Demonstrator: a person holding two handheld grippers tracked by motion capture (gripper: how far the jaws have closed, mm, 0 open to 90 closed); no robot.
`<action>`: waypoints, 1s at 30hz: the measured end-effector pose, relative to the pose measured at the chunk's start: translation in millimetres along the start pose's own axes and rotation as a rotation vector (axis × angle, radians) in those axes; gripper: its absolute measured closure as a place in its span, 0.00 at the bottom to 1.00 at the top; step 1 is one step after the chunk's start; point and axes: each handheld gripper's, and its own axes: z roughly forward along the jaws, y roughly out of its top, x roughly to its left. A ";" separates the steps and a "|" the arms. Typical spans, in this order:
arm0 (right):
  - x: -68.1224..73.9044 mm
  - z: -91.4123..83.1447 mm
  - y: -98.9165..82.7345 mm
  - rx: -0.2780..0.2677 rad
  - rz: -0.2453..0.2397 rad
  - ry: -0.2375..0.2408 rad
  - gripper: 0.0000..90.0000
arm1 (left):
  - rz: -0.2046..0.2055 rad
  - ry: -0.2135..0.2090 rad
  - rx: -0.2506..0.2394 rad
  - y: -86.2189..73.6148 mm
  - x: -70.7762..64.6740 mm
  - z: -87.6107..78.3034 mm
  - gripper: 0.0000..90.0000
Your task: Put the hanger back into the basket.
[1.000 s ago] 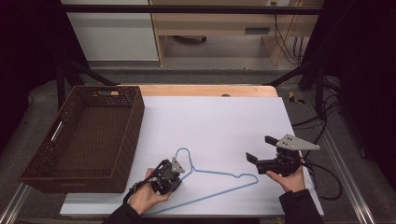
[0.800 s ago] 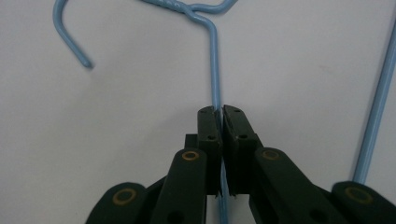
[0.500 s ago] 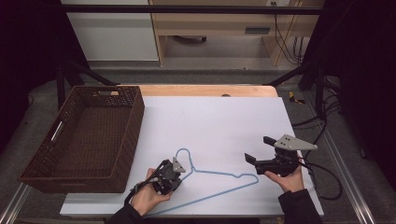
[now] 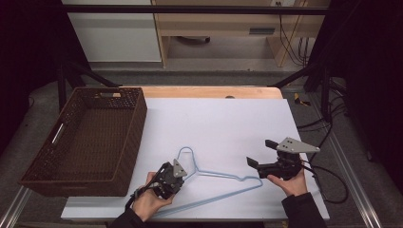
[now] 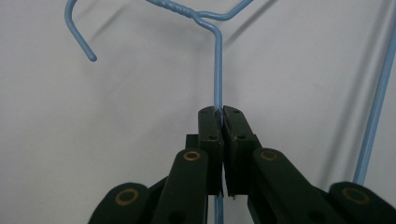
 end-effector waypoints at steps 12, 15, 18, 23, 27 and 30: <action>20.3 22.9 6.0 0.037 -0.011 0.053 0.08 | 0.011 0.044 -0.058 0.4 -4.2 -17.1 0.97; 24.9 29.8 7.8 0.047 -0.016 0.066 0.08 | 0.014 0.050 -0.063 0.7 -5.6 -18.1 0.97; 32.9 40.3 10.9 0.061 -0.014 0.089 0.09 | 0.016 0.047 -0.063 0.8 -6.2 -18.8 0.97; 45.2 61.4 18.6 0.085 -0.001 0.117 0.11 | 0.017 0.047 -0.061 0.9 -6.6 -19.6 0.97; 51.1 74.3 22.6 0.097 0.002 0.130 0.13 | 0.019 0.054 -0.063 0.8 -7.3 -20.0 0.97; 57.5 87.7 25.1 0.117 -0.002 0.142 0.14 | 0.019 0.051 -0.064 0.9 -7.6 -20.4 0.97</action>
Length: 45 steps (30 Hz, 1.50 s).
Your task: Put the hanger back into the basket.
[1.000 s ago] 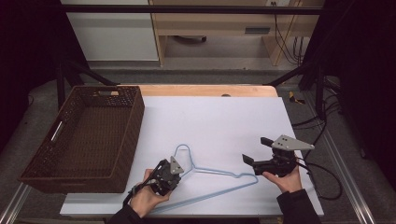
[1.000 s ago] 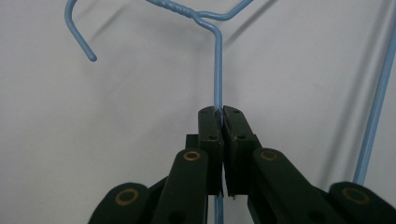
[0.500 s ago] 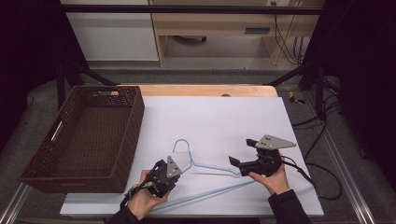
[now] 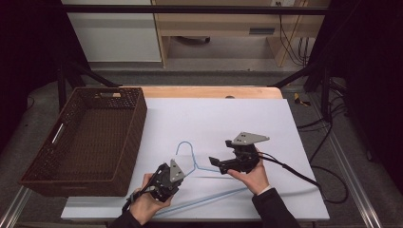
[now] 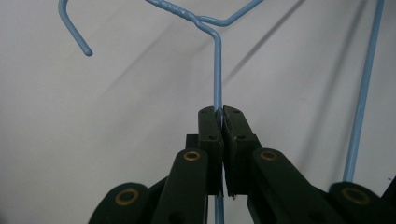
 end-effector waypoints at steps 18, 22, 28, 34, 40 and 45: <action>13.6 55.0 1.8 0.073 0.065 0.038 0.26 | 0.011 0.010 0.000 0.4 -2.8 -1.1 0.97; 16.0 63.1 -0.7 0.091 0.068 0.047 0.30 | 0.010 0.006 -0.004 0.5 -4.1 -0.7 0.97; 15.8 71.5 -5.0 0.121 0.091 0.051 0.40 | 0.009 0.002 0.006 0.4 -4.5 -0.5 0.97; 16.6 77.0 -6.6 0.137 0.103 0.065 0.52 | 0.012 0.000 0.001 0.2 -4.7 0.1 0.97; 17.2 81.1 -6.4 0.143 0.131 0.097 0.68 | 0.018 0.000 0.005 0.1 -5.9 0.5 0.97; 17.0 82.2 -6.8 0.157 0.147 0.110 0.78 | 0.017 -0.005 -0.003 -0.4 -7.0 1.4 0.97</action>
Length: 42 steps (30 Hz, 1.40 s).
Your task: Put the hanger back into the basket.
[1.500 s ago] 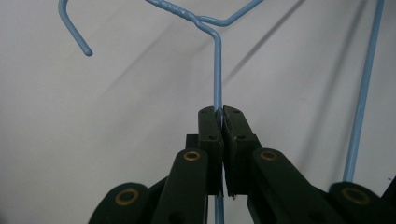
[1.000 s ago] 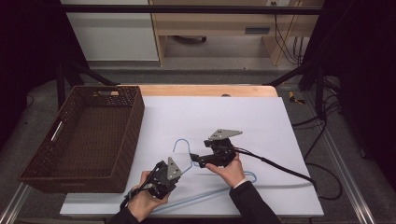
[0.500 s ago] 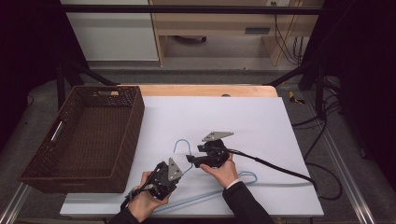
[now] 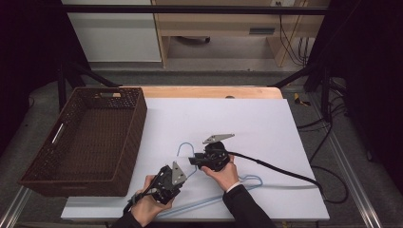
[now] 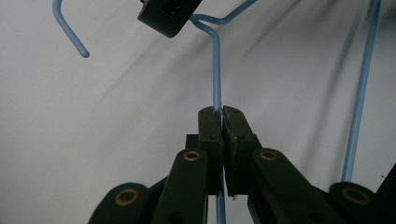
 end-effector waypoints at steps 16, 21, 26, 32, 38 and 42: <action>2.9 -6.5 2.4 -0.020 0.048 0.010 0.89 | -0.004 -0.010 0.018 -3.5 -0.4 6.1 0.97; 3.7 -7.5 2.3 -0.031 0.056 0.013 0.91 | 0.000 0.010 0.017 -3.5 0.2 5.1 0.97; 5.0 -8.5 3.0 -0.053 0.083 0.024 0.93 | -0.007 -0.010 0.001 -3.1 1.1 4.7 0.93; 6.5 -11.2 3.9 -0.081 0.081 0.029 0.94 | -0.045 -0.051 -0.010 1.8 5.0 6.0 0.75; 6.7 -11.5 3.9 -0.088 0.078 0.030 0.94 | -0.079 -0.102 0.036 5.2 9.7 14.8 0.81; 7.1 -12.0 4.1 -0.091 0.078 0.034 0.94 | -0.113 -0.145 0.044 5.7 12.7 18.7 0.86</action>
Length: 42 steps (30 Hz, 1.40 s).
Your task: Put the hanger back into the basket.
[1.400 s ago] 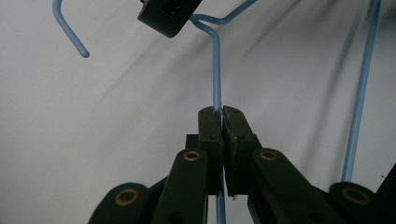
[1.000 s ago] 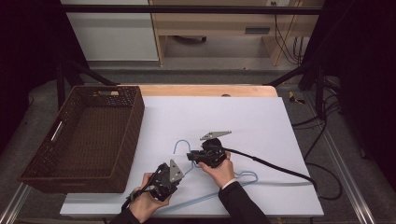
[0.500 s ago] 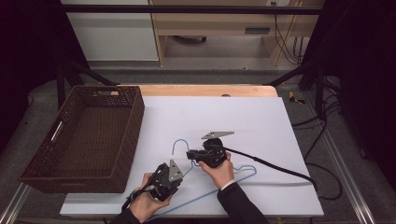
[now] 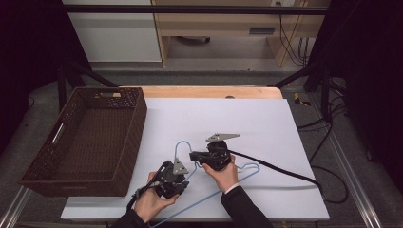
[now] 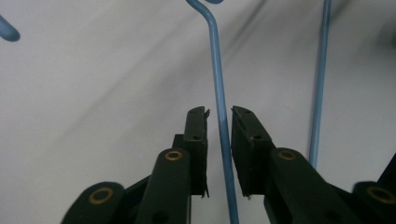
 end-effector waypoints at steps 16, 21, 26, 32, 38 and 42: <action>1.3 -5.3 -0.7 0.006 -0.069 -0.034 0.83 | -0.030 0.053 -0.001 2.0 -6.8 -1.0 0.97; 4.2 -13.7 -0.7 0.013 -0.108 -0.046 0.74 | -0.021 0.062 -0.035 2.2 -12.6 -4.4 0.97; 6.0 -43.2 1.4 -0.006 -0.163 -0.063 0.58 | -0.021 0.063 -0.062 2.5 -11.5 -11.0 0.97; -1.4 -75.4 -8.3 -0.040 -0.209 -0.076 0.42 | -0.008 0.057 -0.083 3.5 -11.9 -19.9 0.97; -15.7 -110.8 -19.6 -0.084 -0.217 -0.118 0.29 | 0.015 0.057 -0.114 5.1 -12.6 -32.9 0.97; -24.1 -133.4 -23.7 -0.127 -0.213 -0.159 0.25 | 0.020 0.053 -0.135 6.8 -12.0 -40.7 0.97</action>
